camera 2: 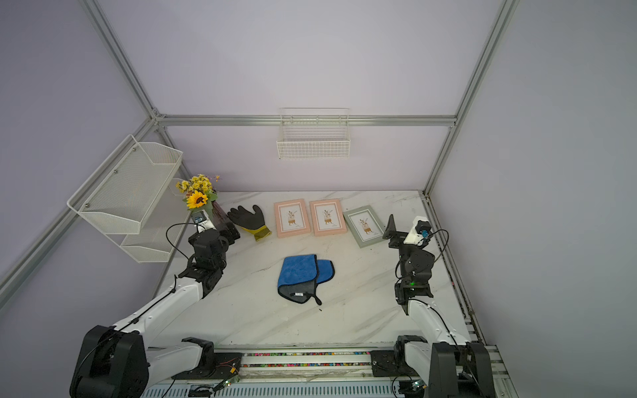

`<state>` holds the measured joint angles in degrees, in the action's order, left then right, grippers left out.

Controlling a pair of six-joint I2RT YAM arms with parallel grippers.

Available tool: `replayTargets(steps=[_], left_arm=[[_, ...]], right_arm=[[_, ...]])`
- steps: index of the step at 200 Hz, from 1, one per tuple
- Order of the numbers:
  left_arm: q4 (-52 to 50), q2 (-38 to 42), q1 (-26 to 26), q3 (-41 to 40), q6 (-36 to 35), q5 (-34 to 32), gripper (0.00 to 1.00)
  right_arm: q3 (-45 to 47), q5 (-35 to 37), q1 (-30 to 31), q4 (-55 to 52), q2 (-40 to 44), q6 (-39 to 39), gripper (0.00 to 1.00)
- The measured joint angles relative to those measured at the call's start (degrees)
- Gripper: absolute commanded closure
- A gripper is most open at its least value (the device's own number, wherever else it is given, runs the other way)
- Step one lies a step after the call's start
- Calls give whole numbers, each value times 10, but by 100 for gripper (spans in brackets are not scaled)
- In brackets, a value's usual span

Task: Wipe the picture frame with a cloth
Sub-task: Pick up the cleaning item at the center of the board.

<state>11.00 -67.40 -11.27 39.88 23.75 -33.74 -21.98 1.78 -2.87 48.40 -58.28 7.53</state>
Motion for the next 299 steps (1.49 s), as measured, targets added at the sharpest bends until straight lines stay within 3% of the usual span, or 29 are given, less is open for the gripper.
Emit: replayTargets(steps=[21,45,74,118,135,171,230,273,299], left_arm=[[-118,7,11,41,99,16,0],[-197,16,43,37,157,70,0],[-231,17,51,23,162,162,0],[-268,-39,26,47,162,278,0],[-274,-62,5,49,161,308,0],[-287,-78,-20,49,161,349,0],[-294,-18,-20,24,171,304,0],[-303,38,-19,3,188,235,0],[-305,49,-15,-4,189,214,0]], right_arm=[[-36,7,0,-87,33,71,3],[-88,16,0,-208,36,165,3],[-105,-10,0,-314,11,237,3],[-155,-84,13,-445,-76,256,3],[-182,-89,60,-485,-104,255,3],[-240,-82,219,-528,-181,253,3],[-363,-33,404,-580,-357,265,3],[-486,14,476,-649,-474,268,4],[-516,34,497,-687,-509,270,5]])
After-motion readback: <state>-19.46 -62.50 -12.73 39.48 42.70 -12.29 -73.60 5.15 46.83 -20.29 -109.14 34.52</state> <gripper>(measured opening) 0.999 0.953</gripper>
